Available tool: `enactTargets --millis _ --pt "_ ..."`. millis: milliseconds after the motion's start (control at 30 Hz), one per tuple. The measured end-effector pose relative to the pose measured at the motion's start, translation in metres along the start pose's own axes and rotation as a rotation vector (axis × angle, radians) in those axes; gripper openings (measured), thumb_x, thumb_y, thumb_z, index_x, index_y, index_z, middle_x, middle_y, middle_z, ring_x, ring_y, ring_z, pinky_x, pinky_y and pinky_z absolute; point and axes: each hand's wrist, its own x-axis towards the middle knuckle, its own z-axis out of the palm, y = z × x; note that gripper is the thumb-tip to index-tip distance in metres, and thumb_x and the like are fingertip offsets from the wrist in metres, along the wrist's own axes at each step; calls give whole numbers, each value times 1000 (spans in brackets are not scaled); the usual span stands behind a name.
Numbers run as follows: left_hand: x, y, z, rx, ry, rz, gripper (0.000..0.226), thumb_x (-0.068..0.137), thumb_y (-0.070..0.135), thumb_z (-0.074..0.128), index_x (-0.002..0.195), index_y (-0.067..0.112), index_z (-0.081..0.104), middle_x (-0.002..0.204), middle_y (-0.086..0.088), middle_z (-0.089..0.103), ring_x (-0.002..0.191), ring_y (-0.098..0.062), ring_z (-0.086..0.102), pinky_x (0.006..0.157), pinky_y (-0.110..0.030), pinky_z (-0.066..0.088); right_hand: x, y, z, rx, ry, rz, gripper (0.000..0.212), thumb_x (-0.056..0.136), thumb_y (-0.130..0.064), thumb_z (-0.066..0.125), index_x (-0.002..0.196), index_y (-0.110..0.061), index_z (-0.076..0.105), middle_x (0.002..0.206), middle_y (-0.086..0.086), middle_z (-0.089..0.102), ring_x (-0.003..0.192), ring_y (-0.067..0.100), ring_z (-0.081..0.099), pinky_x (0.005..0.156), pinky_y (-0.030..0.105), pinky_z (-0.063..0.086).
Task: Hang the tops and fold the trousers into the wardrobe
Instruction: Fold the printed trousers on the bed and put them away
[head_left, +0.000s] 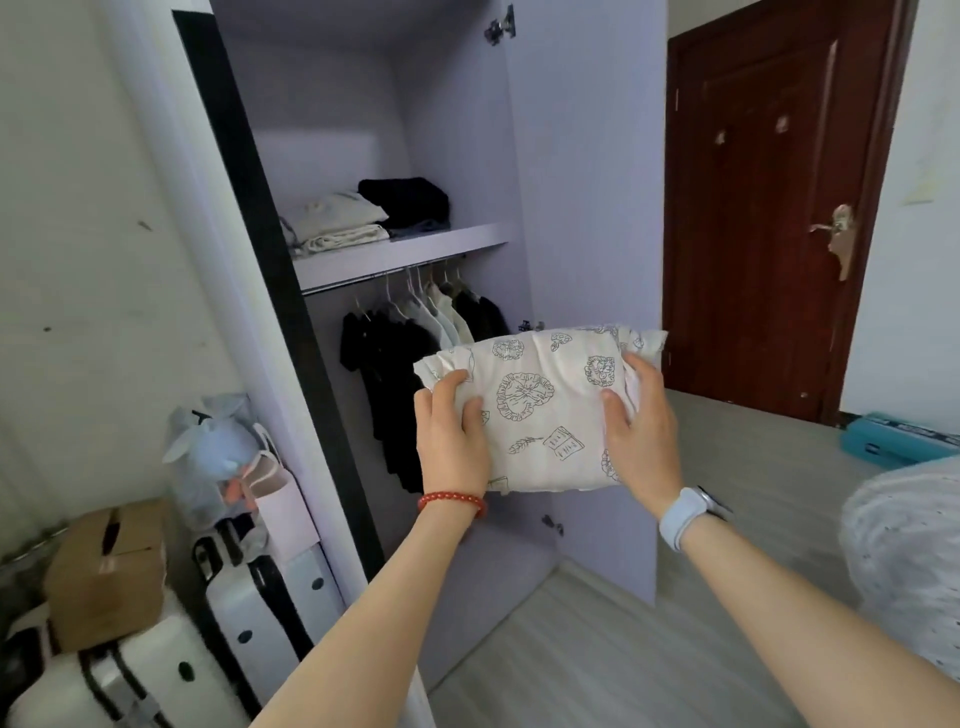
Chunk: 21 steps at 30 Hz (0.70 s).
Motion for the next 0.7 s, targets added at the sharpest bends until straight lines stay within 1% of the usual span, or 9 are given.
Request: enactTargets --millis 100,200,267,300,400,500,567,633,700 --pt "35 -25 26 6 27 -7 30 94 12 50 124 11 52 106 0 42 84 -10 45 74 -8 28 36 26 31 32 -22 -1 41 94 -7 48 134 -8 41 137 2 46 125 16 42 93 8 24" --pt "93 -55 62 25 58 42 29 94 9 51 122 10 54 104 -1 43 79 -3 44 72 -6 29 93 58 72 80 -44 -19 40 94 -8 48 133 -9 41 133 -2 46 119 9 42 92 7 24" --pt "143 -70 90 43 95 66 28 93 9 51 121 10 54 104 -1 43 81 4 44 72 0 29 141 80 100 139 -56 -42 39 94 -7 48 132 -10 41 128 -5 45 115 6 40 91 8 25" --pt "165 -74 103 49 103 79 28 93 9 51 121 10 55 104 -1 43 82 5 45 73 3 28 163 89 112 157 -54 -52 39 94 -7 48 132 -10 42 126 -6 44 115 6 40 92 8 25" --pt "236 -84 136 82 104 106 28 94 9 50 121 11 55 105 -1 43 84 4 46 76 2 27 235 109 149 218 -58 -45 39 94 -6 48 132 -10 41 124 -10 41 116 6 40 94 13 26" --pt "296 -97 152 123 130 140 27 94 9 50 121 11 55 103 1 43 87 14 44 75 7 26 298 122 195 225 -73 -60 39 93 -6 48 132 -9 42 130 -2 46 119 12 43 94 15 27" --pt "334 -111 152 155 176 155 26 94 8 50 120 10 56 101 0 43 82 6 46 74 5 27 331 123 234 236 -93 -94 39 93 -6 49 131 -9 43 133 4 48 121 17 45 95 16 29" --pt "368 -127 144 209 221 162 26 94 8 51 119 10 56 101 0 43 77 -2 42 73 -1 28 354 119 268 257 -127 -144 39 93 -6 50 131 -8 43 132 4 48 121 18 46 96 16 29" --pt "407 -149 128 267 277 154 26 94 8 51 119 10 56 102 0 42 83 -5 41 75 -6 27 377 108 314 307 -180 -199 39 93 -8 50 131 -8 42 132 2 48 119 14 45 95 13 28"
